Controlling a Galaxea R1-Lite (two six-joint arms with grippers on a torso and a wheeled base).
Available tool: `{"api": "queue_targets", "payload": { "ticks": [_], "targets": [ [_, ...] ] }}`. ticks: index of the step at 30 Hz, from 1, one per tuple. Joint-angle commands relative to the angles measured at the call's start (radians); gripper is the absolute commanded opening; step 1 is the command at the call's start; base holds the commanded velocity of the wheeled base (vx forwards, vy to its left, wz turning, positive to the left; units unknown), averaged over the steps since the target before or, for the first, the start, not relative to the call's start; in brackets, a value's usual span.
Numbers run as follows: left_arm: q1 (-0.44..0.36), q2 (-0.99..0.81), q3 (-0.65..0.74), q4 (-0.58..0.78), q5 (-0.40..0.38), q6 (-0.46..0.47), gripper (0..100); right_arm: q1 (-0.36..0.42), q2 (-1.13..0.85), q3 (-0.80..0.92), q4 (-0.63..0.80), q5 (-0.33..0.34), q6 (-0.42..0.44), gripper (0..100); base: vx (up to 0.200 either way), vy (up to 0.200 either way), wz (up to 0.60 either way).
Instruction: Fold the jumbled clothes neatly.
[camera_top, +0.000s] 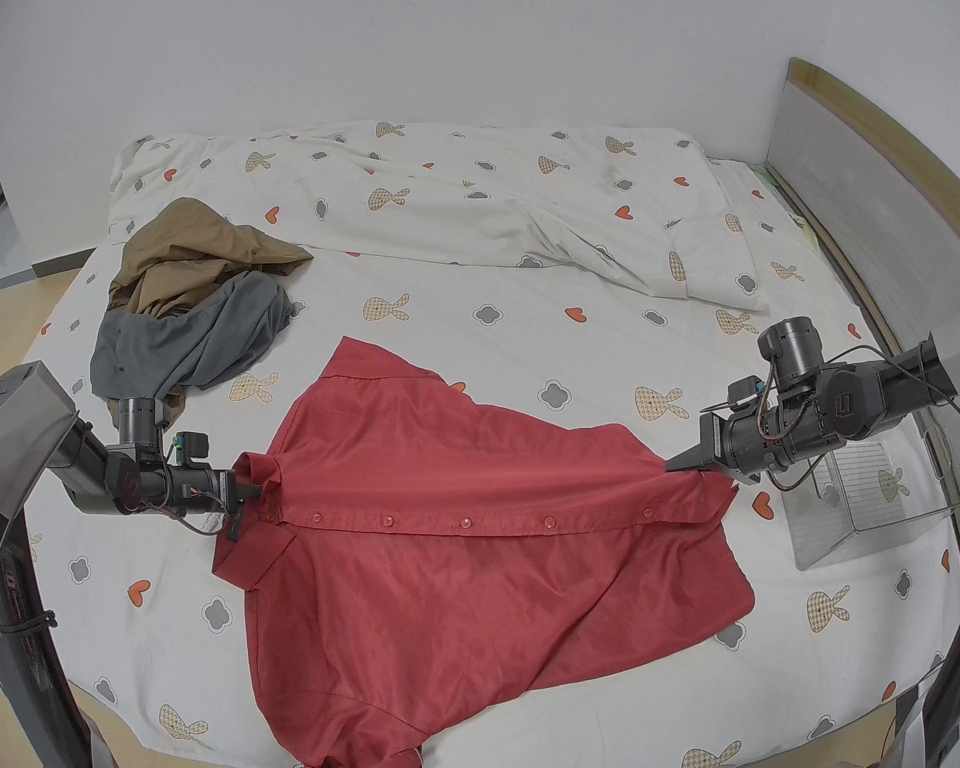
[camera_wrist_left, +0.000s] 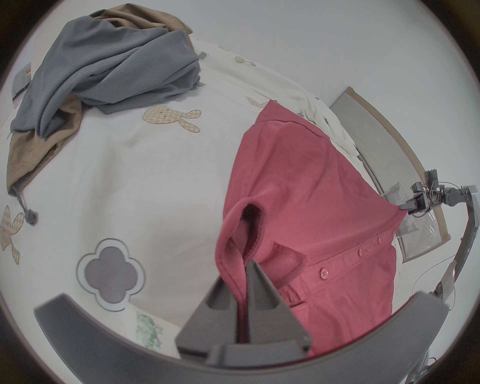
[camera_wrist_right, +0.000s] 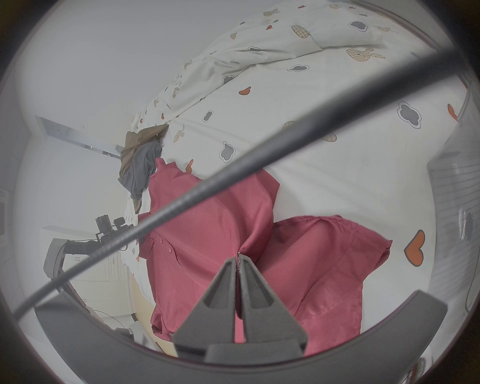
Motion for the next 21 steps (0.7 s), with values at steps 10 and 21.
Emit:
{"api": "queue_targets", "payload": {
  "ticks": [10,21],
  "targets": [
    [0.025,-0.015,-0.036,0.102,-0.001,0.011,0,0.003,0.056,-0.031,0.0,-0.002,0.012,100,0.0,0.0,0.0],
    [0.025,-0.022,-0.033,0.104,-0.004,0.011,0,-0.074,0.164,-0.166,0.013,-0.002,0.011,100,0.0,0.0,0.0]
  ]
}}
